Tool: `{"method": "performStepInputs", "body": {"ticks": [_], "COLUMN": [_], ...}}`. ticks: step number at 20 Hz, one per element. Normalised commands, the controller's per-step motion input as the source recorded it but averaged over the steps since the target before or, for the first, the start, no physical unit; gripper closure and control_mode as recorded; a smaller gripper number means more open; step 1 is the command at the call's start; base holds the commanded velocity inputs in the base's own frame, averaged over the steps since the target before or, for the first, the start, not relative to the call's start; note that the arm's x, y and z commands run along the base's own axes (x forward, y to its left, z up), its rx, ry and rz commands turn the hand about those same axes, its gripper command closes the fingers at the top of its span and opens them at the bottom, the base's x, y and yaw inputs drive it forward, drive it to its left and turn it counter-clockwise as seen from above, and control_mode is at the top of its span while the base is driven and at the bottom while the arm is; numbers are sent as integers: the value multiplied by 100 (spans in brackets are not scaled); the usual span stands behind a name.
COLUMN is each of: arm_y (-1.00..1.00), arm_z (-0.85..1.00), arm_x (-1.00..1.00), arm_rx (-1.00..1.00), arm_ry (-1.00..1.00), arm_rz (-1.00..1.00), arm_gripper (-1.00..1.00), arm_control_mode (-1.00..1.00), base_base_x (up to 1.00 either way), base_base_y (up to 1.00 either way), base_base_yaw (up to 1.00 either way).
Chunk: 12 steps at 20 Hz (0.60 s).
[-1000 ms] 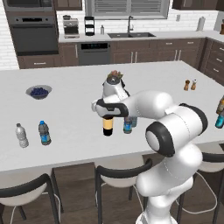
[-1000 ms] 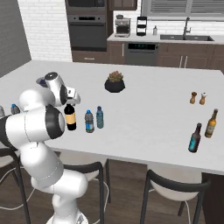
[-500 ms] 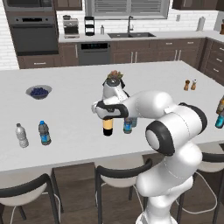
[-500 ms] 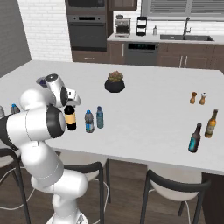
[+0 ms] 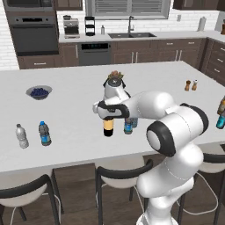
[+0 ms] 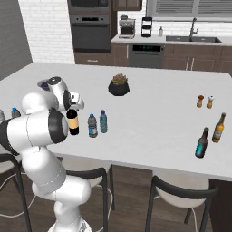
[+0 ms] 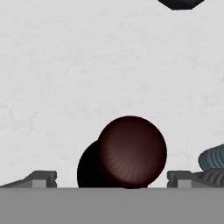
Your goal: Move the plastic bottles in the middle to the plastics group, and the glass bottles in the middle to the glass group.
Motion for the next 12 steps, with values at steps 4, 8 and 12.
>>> {"method": "performStepInputs", "body": {"ticks": [4, 8, 12], "arm_y": [0, 0, 0], "arm_z": [-5, -10, -2], "arm_x": [12, 14, 1], "arm_rx": [0, 0, 0], "arm_ry": [0, 0, 1], "arm_rz": [0, 0, 0], "arm_gripper": [-100, -100, -100], "arm_control_mode": [-100, -100, -100], "base_base_x": [0, 0, 0], "base_base_y": [0, 0, 0], "base_base_yaw": [0, 0, 0]}}
